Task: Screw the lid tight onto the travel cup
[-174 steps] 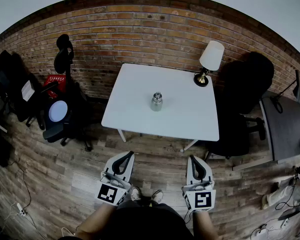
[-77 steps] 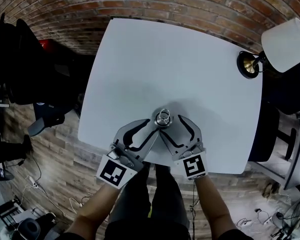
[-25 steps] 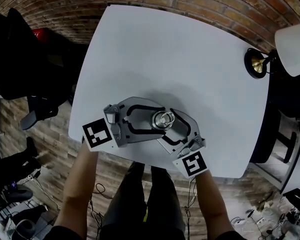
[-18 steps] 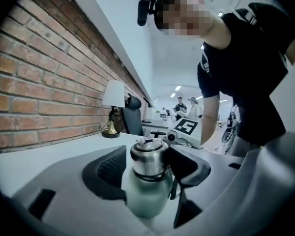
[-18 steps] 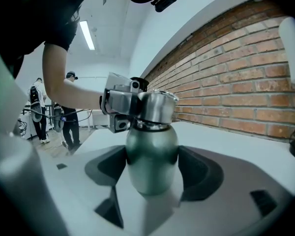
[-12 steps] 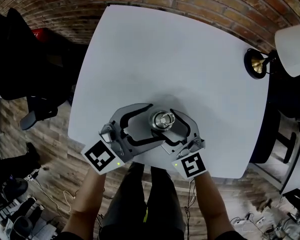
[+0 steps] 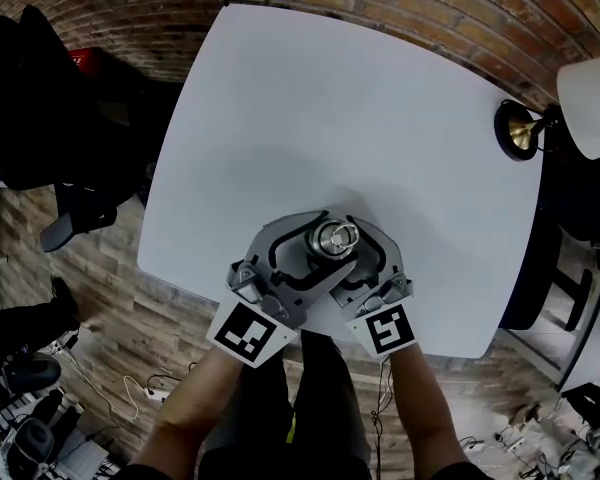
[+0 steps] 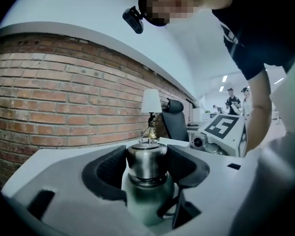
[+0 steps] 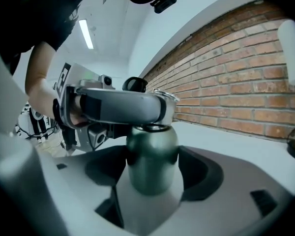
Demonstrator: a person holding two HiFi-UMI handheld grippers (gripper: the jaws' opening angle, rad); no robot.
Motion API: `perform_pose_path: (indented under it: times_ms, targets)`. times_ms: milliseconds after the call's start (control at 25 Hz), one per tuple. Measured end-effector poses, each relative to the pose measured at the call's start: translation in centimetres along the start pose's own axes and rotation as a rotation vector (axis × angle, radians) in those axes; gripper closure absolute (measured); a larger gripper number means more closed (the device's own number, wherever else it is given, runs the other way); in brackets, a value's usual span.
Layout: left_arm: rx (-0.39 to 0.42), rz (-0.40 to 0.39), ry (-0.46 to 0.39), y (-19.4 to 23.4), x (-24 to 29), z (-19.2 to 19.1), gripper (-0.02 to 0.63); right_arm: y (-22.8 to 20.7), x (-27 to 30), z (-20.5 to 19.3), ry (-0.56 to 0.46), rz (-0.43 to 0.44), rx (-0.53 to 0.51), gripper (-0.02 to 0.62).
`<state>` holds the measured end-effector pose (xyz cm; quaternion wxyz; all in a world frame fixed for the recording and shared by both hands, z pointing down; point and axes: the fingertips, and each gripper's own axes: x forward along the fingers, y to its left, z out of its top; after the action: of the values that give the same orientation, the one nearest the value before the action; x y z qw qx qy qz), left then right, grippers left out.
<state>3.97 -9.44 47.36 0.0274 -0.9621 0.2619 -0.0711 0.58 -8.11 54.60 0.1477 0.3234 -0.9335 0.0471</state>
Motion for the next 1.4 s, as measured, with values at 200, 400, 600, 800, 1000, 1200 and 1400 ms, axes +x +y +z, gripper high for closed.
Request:
perform_pose_path:
  times_ms: [200, 400, 600, 800, 1000, 1200, 1400]
  targets:
    - [0.032, -0.324, -0.027, -1.0, -0.6, -0.2, 0.348, 0.1, -0.1, 0.0, 0.000, 0.012, -0.009, 0.284]
    - [0.031, -0.566, -0.042, -1.5, -0.5, 0.0, 0.337, 0.0, -0.2, -0.1, -0.001, 0.012, 0.003, 0.284]
    - [-0.247, -0.649, -0.013, -1.4, -0.4, -0.2, 0.336, 0.1, -0.2, -0.1, 0.003, 0.014, 0.002, 0.284]
    - [-0.213, -0.630, -0.013, -1.4, -0.6, -0.5, 0.336, 0.1, -0.2, 0.0, -0.001, 0.012, 0.001, 0.284]
    - [-0.105, -0.459, -0.007, -0.9, -1.1, -0.9, 0.275, 0.0, -0.1, 0.0, -0.001, 0.009, -0.006, 0.284]
    - [-0.082, -0.098, 0.005, -0.1, -1.0, -0.5, 0.289, -0.1, -0.1, 0.0, -0.001, 0.003, -0.005, 0.284]
    - [-0.055, 0.062, 0.024, 0.3, -0.1, -0.7, 0.339, -0.1, 0.0, 0.0, 0.002, 0.001, -0.002, 0.284]
